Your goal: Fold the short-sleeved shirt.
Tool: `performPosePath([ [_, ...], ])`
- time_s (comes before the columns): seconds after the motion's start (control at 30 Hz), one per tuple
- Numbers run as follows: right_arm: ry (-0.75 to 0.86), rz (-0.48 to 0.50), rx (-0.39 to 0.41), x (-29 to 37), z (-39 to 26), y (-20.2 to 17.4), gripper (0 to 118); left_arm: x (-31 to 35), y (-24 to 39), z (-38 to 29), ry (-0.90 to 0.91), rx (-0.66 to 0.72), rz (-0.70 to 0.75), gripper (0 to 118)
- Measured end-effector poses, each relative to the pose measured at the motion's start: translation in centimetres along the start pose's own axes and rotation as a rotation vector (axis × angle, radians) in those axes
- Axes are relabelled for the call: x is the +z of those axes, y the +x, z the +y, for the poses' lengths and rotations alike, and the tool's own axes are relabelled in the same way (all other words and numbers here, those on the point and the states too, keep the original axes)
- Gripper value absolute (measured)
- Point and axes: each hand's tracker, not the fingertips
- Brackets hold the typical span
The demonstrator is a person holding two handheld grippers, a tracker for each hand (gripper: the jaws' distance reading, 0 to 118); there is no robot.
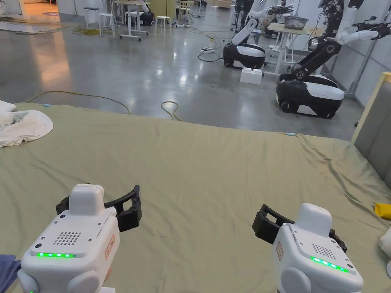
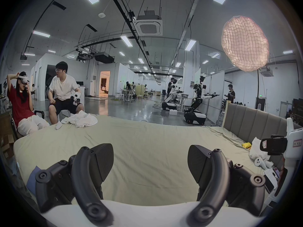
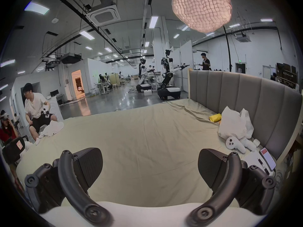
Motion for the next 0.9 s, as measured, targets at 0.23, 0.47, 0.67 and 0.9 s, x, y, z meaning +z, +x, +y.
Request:
performPosePath([
  [0.23,-0.009,-0.005,-0.013,0.1,0.5,-0.4,116,0.0,0.2,0.3,-0.001,0.004,0.014,98],
  [0.47,-0.002,-0.007,-0.007,-0.1,0.7,-0.6,116,-0.1,0.5,0.2,0.022,-0.014,0.041,98],
  [0.67,0.000,-0.011,0.012,-0.1,0.7,-0.9,116,0.0,0.7,0.3,0.053,-0.011,0.050,98],
  [0.9,0.019,-0.013,0.030,0.1,0.4,-1.3,116,-0.3,0.6,0.5,0.061,-0.023,0.041,98],
])
